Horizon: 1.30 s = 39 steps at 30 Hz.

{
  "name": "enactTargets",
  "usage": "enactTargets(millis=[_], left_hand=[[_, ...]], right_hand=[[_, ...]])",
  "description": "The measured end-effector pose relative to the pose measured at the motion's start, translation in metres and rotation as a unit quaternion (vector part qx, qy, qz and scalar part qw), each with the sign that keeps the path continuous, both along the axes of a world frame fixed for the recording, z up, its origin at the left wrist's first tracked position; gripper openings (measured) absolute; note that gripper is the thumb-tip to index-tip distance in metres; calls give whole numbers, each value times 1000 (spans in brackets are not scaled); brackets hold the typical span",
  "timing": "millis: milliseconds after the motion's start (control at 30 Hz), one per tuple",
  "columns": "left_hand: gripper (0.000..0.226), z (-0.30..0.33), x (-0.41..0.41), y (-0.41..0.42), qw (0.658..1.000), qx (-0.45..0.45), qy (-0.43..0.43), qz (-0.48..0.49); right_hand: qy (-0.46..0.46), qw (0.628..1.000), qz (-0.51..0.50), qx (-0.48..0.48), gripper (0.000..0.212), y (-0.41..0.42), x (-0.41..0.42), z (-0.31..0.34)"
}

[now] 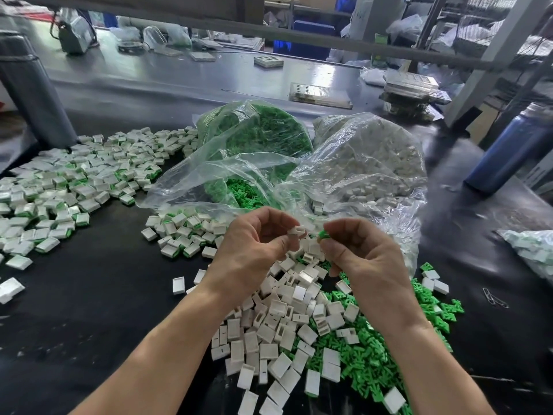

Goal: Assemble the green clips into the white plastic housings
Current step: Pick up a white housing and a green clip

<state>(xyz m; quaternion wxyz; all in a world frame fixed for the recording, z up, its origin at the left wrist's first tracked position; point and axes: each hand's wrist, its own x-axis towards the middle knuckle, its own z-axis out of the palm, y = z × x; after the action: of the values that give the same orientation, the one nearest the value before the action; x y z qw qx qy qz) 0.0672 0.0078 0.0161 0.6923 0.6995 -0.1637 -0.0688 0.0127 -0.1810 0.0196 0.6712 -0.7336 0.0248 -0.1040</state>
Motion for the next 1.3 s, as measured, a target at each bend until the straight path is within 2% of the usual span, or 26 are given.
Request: enactTargets(millis=[100,300,733,1167,1300], left_hand=[[18,0,-1,0,1000,2,-5,-12],[17,-1,-1,-1,1000,9,-10,-28],[14,-1,-2,-1,998,10,-15,-56],[15,-4,-1,1,999,22,-21,-44],[17,-5,-2,-1,999,0,-21,-41]], right_hand=[[-11,1000,3,9,26,3,-2,1],[-15,1000,8,12,15,5,-2,1],[-53,999,0,1,20,8,-2,-1],[-42,997,-7,-64,14,6,-6,4],[-21,1000,-12,-4,19,7,-6,5]])
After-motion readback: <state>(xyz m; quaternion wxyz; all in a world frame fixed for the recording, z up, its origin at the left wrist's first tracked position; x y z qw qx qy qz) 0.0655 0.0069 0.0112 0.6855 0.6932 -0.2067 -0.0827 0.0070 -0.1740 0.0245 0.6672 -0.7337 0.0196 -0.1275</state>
